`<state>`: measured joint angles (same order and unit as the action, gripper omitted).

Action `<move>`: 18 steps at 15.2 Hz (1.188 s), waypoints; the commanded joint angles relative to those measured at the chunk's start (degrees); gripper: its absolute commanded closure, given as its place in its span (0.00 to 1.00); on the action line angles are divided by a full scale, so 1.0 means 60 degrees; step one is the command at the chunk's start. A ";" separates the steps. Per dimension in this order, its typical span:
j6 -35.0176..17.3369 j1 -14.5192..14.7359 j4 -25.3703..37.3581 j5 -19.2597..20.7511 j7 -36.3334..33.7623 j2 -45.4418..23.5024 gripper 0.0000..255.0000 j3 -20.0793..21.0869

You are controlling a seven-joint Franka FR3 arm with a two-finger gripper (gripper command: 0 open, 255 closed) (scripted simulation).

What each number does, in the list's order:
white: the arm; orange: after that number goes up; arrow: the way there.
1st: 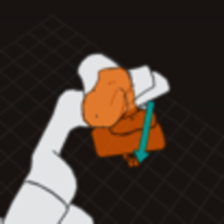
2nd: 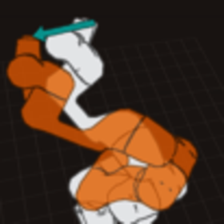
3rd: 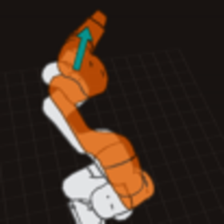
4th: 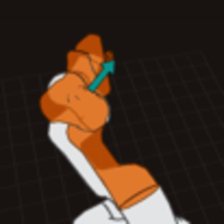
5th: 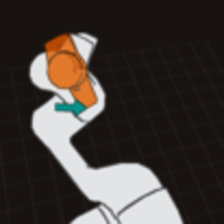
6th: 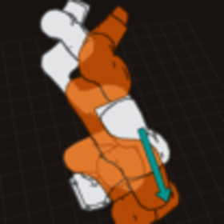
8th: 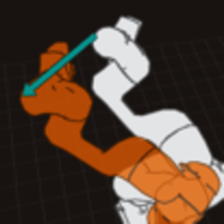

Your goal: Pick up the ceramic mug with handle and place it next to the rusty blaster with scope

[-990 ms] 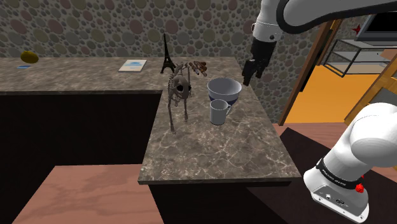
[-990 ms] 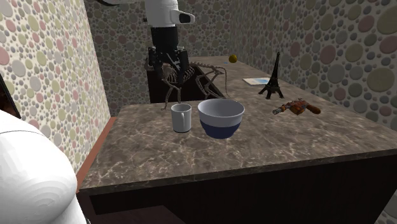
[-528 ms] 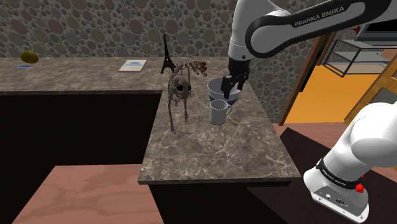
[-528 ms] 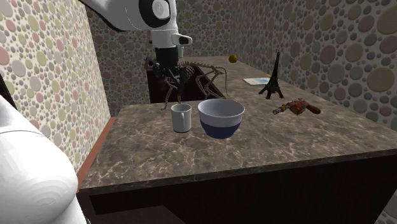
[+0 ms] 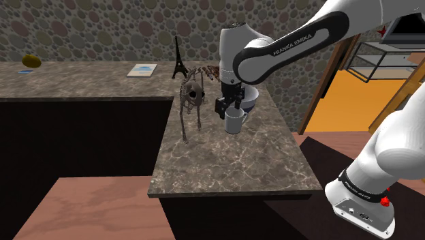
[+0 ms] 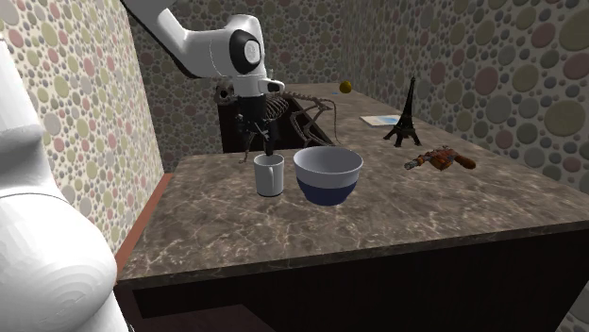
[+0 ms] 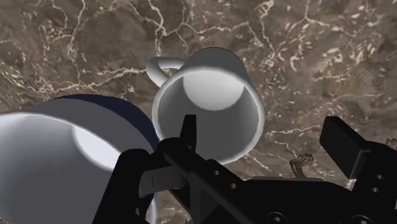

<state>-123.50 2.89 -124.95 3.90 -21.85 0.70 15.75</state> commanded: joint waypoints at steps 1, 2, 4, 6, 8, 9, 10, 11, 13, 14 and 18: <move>-0.0218 0.0025 -0.0033 0.0102 -0.0140 -0.0223 0.00 0.0029; -0.0342 0.0023 -0.0096 0.0131 -0.0160 -0.0287 0.00 0.0025; -0.0590 0.0020 -0.0218 0.0192 -0.0202 -0.0421 0.00 0.0018; -0.0837 0.0016 -0.0330 0.0258 -0.0247 -0.0562 0.00 0.0010; -0.1030 0.0014 -0.0414 0.0314 -0.0286 -0.0679 0.00 0.0001; -0.1031 0.0014 -0.0414 0.0314 -0.0286 -0.0679 0.00 0.0001; -0.1030 0.0014 -0.0414 0.0314 -0.0286 -0.0679 0.00 0.0001; -0.1030 0.0014 -0.0414 0.0314 -0.0286 -0.0679 0.00 0.0001; -0.1030 0.0014 -0.0414 0.0314 -0.0286 -0.0679 0.00 0.0001; -0.1030 0.0014 -0.0414 0.0314 -0.0286 -0.0679 0.00 0.0001; -0.1029 0.0014 -0.0414 0.0314 -0.0286 -0.0678 1.00 0.0001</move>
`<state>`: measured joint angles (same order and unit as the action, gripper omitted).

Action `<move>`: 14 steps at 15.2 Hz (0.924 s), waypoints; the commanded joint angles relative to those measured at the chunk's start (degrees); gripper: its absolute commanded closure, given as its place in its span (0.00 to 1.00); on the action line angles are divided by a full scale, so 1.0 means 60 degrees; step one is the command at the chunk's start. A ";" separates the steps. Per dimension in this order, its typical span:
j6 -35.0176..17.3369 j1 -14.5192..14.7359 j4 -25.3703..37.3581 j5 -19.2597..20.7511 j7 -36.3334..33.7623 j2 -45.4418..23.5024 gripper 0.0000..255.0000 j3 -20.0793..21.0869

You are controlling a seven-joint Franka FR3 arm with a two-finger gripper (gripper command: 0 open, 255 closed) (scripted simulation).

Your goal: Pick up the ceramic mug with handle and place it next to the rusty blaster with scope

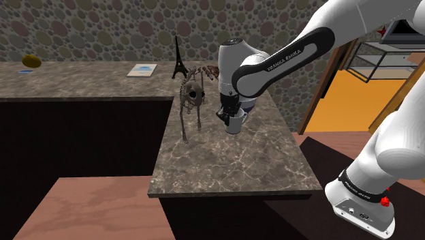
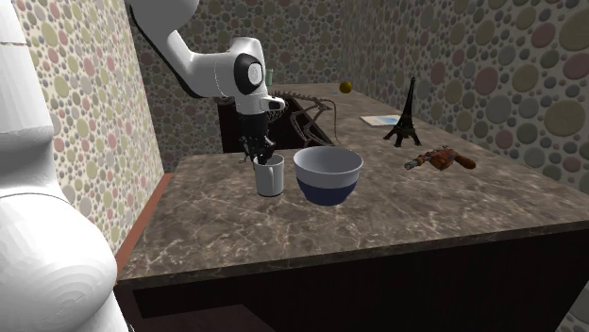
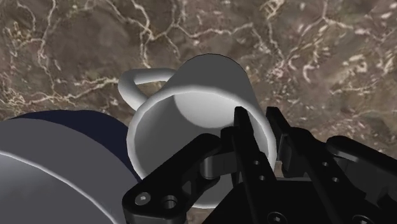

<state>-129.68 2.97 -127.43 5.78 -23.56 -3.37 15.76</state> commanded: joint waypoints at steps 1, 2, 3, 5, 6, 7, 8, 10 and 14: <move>0.0000 0.0000 0.0000 0.0000 0.0000 0.0000 1.00 0.0000; 0.0000 0.0000 0.0000 0.0000 0.0000 0.0000 1.00 0.0000; 0.0000 0.0000 0.0000 0.0000 0.0000 0.0000 1.00 0.0000; 0.0000 0.0000 0.0000 0.0000 0.0000 0.0000 1.00 0.0000; 0.0000 0.0000 0.0000 0.0000 0.0000 0.0000 1.00 0.0000; -0.0001 0.0000 0.0000 0.0001 -0.0001 -0.0001 1.00 0.0000; 0.0120 -0.0002 0.0048 -0.0037 0.0031 0.0077 1.00 0.0003; 0.0365 -0.0006 0.0155 -0.0106 0.0090 0.0225 1.00 0.0007; 0.0858 -0.0011 0.0390 -0.0228 0.0198 0.0498 1.00 0.0010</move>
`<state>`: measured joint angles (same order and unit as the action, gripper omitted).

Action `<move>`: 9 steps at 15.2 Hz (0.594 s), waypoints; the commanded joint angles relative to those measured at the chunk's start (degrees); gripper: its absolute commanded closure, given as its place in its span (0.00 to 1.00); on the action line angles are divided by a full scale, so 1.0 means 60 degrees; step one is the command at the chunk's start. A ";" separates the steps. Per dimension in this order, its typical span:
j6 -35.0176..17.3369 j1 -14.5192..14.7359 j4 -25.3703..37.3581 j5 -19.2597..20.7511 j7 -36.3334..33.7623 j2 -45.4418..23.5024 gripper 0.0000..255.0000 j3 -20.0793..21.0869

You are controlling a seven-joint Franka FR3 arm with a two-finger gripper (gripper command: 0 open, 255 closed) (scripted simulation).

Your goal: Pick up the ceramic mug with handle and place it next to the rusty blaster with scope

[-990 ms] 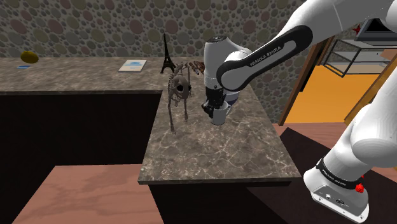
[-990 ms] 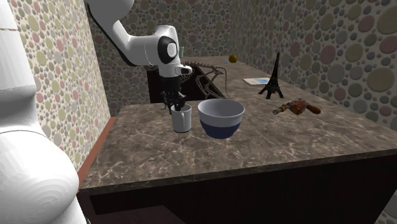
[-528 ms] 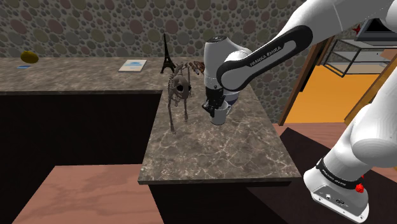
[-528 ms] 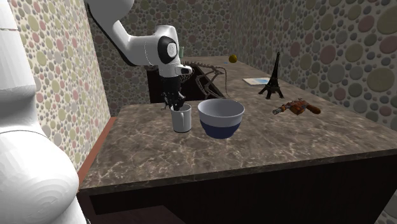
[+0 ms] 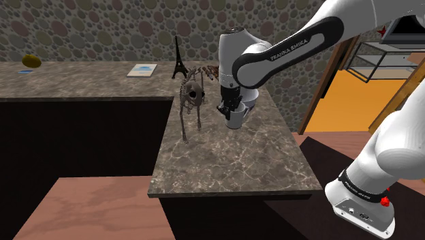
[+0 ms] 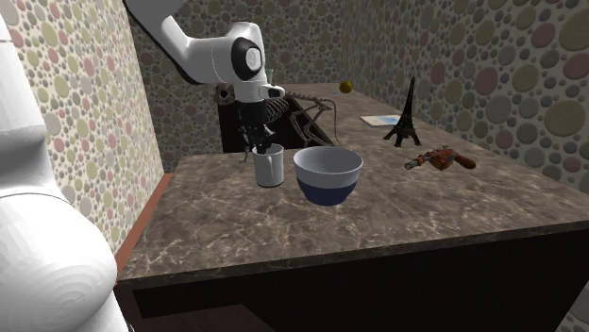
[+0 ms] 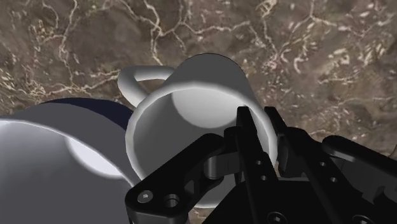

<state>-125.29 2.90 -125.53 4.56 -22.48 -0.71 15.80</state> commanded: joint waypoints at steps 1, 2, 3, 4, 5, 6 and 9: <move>0.0251 0.0001 0.0137 -0.0052 0.0043 0.0118 1.00 0.0002; 0.0375 0.0000 0.0204 -0.0078 0.0067 0.0179 1.00 0.0001; 0.0499 -0.0001 0.0272 -0.0103 0.0090 0.0239 1.00 0.0000; 0.0623 -0.0002 0.0342 -0.0127 0.0112 0.0296 1.00 -0.0001; 0.0748 -0.0002 0.0414 -0.0149 0.0133 0.0351 1.00 -0.0003; 0.0872 -0.0003 0.0489 -0.0170 0.0154 0.0404 1.00 -0.0004; 0.1247 -0.0005 0.0724 -0.0228 0.0212 0.0551 1.00 -0.0011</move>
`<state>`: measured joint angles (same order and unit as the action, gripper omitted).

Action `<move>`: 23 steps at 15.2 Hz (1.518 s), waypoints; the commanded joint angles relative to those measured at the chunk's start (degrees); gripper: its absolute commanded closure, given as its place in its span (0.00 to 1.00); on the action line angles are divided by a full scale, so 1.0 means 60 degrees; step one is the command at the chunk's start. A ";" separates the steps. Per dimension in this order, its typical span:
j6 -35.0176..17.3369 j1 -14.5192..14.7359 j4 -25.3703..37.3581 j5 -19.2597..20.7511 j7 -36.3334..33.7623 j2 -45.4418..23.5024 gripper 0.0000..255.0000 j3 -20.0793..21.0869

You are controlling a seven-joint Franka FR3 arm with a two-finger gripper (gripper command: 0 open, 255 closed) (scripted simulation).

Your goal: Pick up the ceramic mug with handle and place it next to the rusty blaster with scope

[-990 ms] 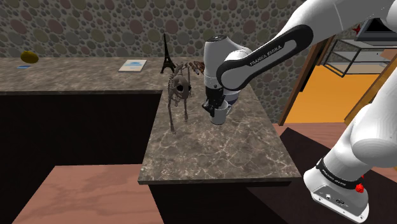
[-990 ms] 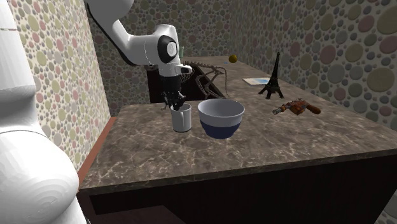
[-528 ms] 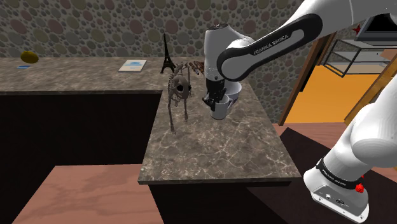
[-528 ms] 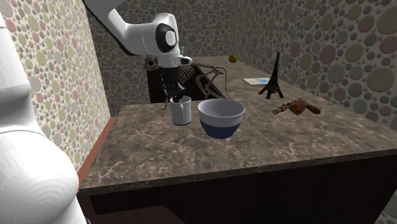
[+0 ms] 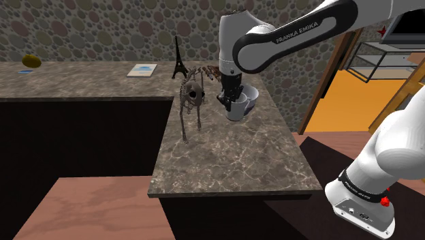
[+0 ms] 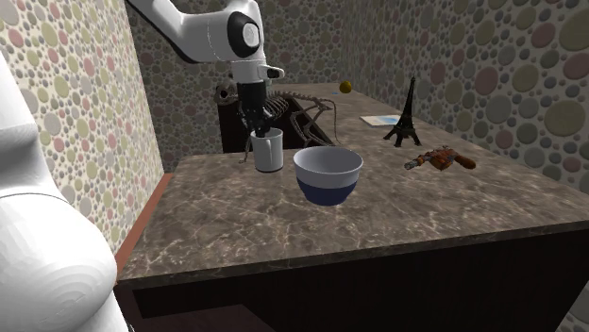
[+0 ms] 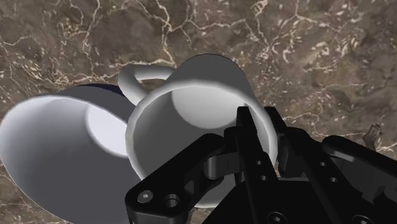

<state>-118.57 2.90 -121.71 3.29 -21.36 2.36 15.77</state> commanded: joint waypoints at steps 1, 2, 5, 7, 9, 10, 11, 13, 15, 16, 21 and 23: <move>0.0253 -0.0005 0.0170 -0.0032 0.0042 0.0086 1.00 -0.0008; 0.0378 -0.0006 0.0255 -0.0048 0.0059 0.0128 1.00 -0.0011; 0.0754 -0.0008 0.0521 -0.0091 0.0106 0.0244 1.00 -0.0019; 0.1005 -0.0009 0.0708 -0.0115 0.0135 0.0311 1.00 -0.0024; 0.1256 -0.0011 0.0904 -0.0136 0.0161 0.0370 1.00 -0.0030; 0.1382 -0.0011 0.1005 -0.0145 0.0174 0.0396 1.00 -0.0032; 0.1508 -0.0012 0.1108 -0.0153 0.0185 0.0420 1.00 -0.0035; 0.1760 -0.0014 0.1321 -0.0168 0.0207 0.0462 1.00 -0.0040; 0.2013 -0.0016 0.1542 -0.0180 0.0228 0.0495 1.00 -0.0044; 0.2140 -0.0017 0.1656 -0.0185 0.0237 0.0509 1.00 -0.0046; 0.2133 -0.0399 0.2229 -0.0006 0.0974 -0.0047 1.00 -0.0461; 0.2104 -0.0585 0.2542 0.0074 0.1327 -0.0376 1.00 -0.0653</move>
<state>-105.48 0.01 -106.74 3.55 -14.64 0.78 12.50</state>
